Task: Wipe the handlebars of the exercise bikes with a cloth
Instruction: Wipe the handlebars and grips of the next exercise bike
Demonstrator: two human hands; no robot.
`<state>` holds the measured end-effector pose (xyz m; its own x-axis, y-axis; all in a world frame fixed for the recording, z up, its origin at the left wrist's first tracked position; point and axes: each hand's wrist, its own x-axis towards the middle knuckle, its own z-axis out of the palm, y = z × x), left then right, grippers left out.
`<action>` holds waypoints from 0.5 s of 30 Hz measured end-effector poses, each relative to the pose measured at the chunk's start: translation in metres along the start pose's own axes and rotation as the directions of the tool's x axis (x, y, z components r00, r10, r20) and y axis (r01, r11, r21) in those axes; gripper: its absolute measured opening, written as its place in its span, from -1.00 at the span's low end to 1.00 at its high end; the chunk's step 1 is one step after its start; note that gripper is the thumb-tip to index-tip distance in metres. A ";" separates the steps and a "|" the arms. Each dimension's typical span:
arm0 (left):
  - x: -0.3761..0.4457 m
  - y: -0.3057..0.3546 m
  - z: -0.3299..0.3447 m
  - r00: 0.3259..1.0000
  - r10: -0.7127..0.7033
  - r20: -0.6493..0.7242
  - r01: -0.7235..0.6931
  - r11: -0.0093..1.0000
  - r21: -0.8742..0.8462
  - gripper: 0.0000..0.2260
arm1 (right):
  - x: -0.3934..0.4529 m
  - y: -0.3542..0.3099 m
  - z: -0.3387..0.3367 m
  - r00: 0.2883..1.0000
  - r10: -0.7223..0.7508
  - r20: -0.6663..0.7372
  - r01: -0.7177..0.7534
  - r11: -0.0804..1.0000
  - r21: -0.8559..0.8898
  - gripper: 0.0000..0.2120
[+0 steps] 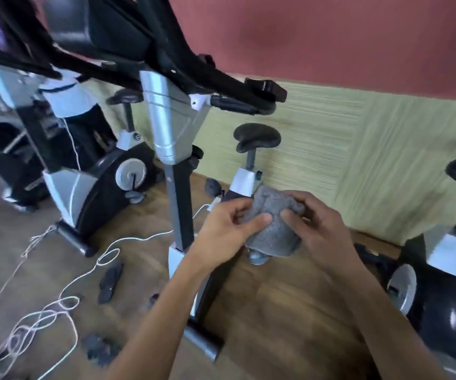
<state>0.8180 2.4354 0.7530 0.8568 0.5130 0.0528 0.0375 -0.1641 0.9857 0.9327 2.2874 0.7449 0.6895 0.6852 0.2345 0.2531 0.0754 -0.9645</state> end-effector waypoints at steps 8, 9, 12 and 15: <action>0.003 0.032 0.025 0.864 0.122 -0.489 -0.091 0.992 0.087 -0.90 | 0.036 -0.009 0.000 0.943 -0.329 0.053 0.334 0.931 -0.150 -0.68; 0.003 0.040 0.029 0.845 0.142 -0.516 -0.116 0.990 0.081 -0.91 | 0.038 -0.010 0.001 0.927 -0.363 0.099 0.374 0.918 -0.130 -0.64; 0.000 0.062 0.041 0.859 0.138 -0.493 -0.186 0.981 -0.049 -0.84 | 0.051 -0.023 0.009 0.865 -0.455 0.214 0.483 0.870 -0.102 -0.53; -0.003 0.078 0.037 0.932 0.074 -0.355 -0.207 0.913 -0.352 -0.82 | 0.071 -0.046 0.019 0.762 -0.609 0.220 0.640 0.759 -0.119 -0.53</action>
<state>0.8377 2.3898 0.8240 0.6183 0.7653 0.1790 -0.3237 0.0404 0.9453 0.9569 2.3461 0.8035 0.2224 0.6356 0.7393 0.7146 0.4096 -0.5671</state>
